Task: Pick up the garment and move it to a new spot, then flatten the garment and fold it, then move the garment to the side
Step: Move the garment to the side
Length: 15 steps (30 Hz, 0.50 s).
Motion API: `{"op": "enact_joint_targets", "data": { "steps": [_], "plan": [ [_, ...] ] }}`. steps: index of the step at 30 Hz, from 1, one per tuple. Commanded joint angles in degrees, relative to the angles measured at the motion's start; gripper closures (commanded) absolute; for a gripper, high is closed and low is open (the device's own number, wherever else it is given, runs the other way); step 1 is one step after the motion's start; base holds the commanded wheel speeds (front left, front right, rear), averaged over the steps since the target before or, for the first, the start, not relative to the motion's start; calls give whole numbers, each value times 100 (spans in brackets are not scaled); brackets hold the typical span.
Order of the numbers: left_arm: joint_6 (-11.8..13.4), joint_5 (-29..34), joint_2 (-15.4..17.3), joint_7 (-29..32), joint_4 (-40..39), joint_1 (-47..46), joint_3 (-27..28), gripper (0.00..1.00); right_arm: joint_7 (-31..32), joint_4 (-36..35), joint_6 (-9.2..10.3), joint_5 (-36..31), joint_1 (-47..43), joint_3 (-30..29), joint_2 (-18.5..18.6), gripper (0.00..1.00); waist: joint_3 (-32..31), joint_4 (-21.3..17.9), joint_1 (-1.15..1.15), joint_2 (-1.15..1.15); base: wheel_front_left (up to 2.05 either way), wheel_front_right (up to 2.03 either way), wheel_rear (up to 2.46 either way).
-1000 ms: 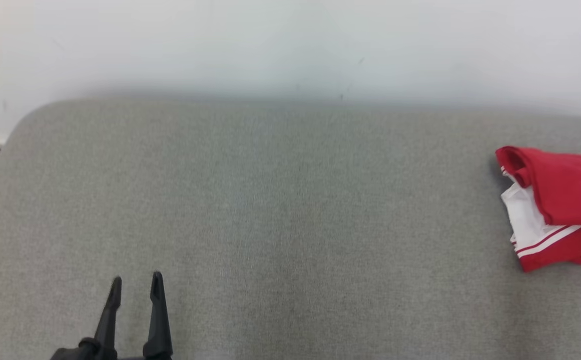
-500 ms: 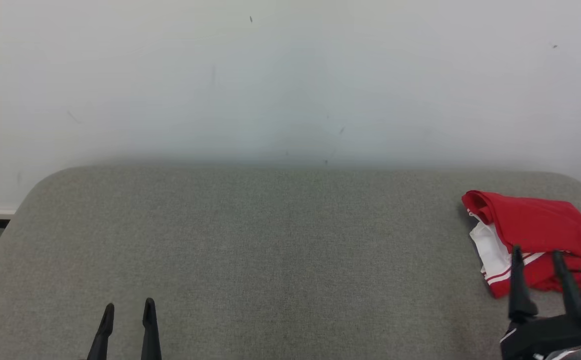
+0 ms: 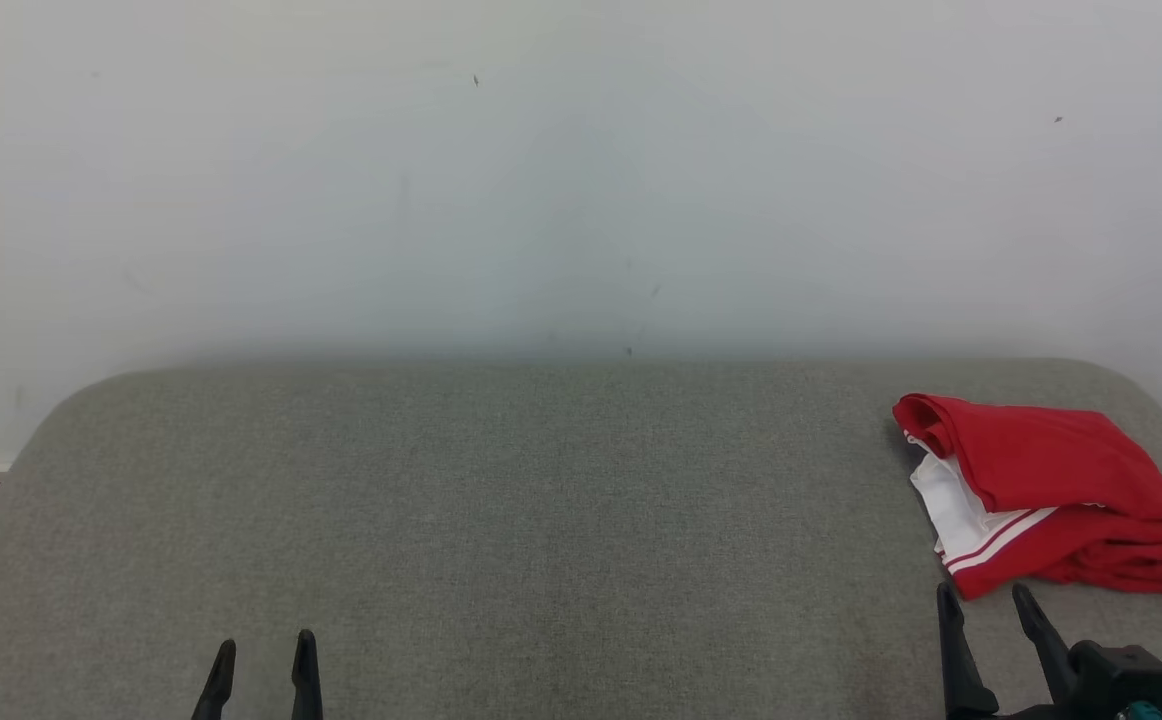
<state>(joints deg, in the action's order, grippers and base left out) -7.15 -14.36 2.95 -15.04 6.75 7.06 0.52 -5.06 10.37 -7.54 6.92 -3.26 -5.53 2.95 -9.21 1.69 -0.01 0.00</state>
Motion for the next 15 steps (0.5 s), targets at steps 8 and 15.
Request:
{"op": "enact_joint_targets", "data": {
  "steps": [8,15],
  "plan": [
    [-30,-69,-8,-17,205,44,52,0,-158,268,15,85,61,167,-9,0,34,-35,1,0,0,0,0],
    [-33,3,-8,-17,274,-29,95,0,-195,325,15,39,101,87,-9,0,55,-31,1,0,0,0,0]
  ]
}}
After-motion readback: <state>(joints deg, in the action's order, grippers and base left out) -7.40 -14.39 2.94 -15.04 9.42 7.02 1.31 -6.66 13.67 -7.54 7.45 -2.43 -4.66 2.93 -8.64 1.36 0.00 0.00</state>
